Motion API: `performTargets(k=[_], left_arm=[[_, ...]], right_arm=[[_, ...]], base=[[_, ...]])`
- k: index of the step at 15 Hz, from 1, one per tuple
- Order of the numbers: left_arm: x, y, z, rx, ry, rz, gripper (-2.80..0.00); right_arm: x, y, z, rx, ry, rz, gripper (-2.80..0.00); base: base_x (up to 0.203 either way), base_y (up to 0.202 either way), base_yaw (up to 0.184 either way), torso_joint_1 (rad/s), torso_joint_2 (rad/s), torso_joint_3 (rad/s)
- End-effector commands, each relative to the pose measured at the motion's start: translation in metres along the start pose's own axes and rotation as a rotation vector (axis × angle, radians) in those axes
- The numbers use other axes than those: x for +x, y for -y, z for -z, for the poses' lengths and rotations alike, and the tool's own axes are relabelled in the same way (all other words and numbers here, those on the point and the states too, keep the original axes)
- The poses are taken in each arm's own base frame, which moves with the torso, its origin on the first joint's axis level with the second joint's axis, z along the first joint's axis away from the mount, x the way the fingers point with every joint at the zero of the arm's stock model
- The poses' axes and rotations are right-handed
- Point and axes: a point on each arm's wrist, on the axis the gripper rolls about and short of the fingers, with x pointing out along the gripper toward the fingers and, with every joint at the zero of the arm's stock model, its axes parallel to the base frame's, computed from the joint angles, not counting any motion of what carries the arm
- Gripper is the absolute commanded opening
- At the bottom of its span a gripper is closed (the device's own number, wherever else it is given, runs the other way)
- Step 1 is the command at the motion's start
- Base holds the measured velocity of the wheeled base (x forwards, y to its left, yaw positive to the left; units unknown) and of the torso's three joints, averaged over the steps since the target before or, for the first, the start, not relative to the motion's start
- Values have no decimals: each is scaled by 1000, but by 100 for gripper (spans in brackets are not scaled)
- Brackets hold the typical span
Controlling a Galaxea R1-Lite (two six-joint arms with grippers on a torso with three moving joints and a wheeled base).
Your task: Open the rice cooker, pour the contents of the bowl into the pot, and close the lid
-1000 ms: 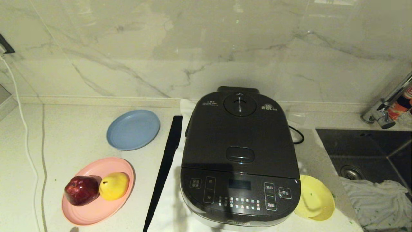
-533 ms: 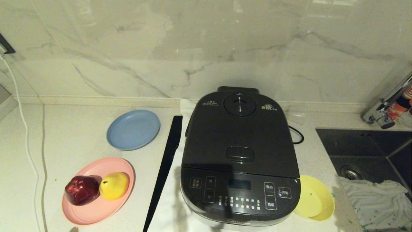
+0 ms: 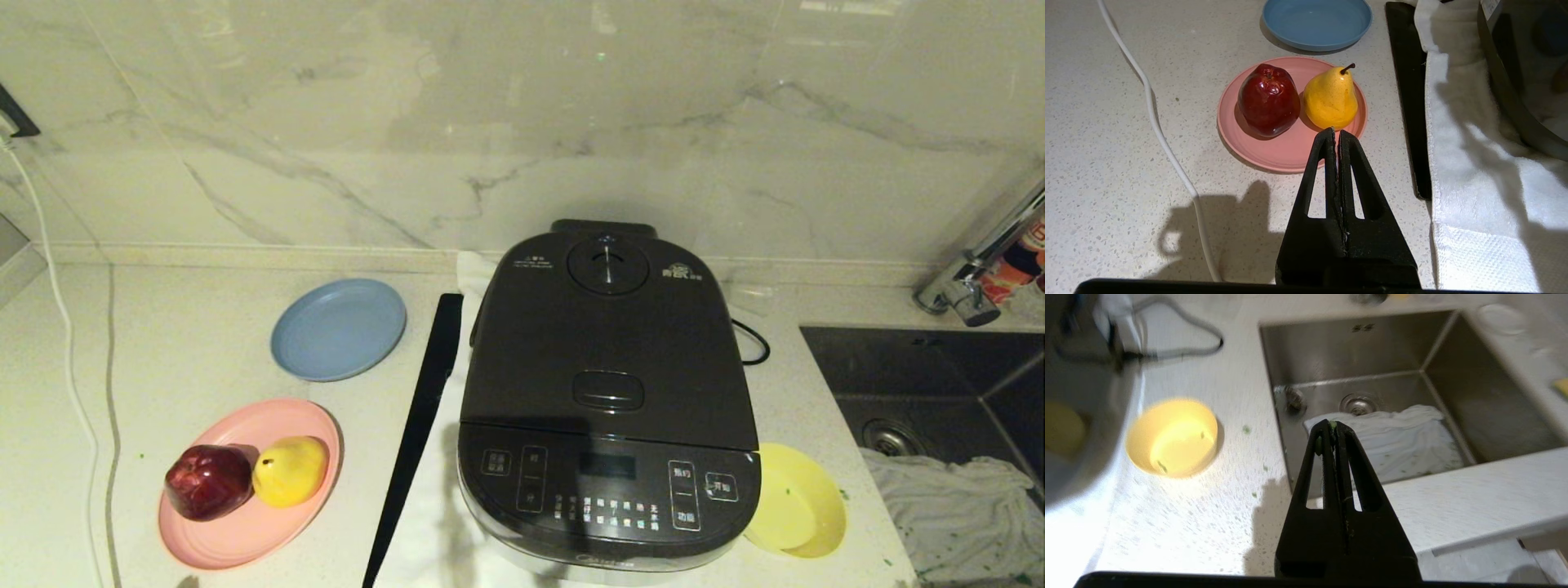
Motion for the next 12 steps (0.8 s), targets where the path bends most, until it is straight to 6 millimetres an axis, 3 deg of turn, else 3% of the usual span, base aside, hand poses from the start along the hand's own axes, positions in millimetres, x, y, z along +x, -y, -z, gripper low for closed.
performTargets(k=[1, 4, 6, 12], left_arm=[[0, 0, 1, 0, -3, -1, -280], [0, 0, 1, 0, -2, -1, -280], [0, 0, 1, 0, -2, -1, -280], [0, 0, 1, 0, -2, -1, -280]], right_arm=[[20, -4, 41, -58, -5, -47, -280], [31, -11, 56, -102, 77, -279, -280], [32, -11, 65, -104, -9, -290, -280], [32, -11, 64, -115, 0, -296, -280]], base=[[0, 0, 0, 0, 0, 0], [0, 0, 0, 0, 0, 0], [0, 0, 0, 0, 0, 0], [0, 0, 0, 0, 0, 0]])
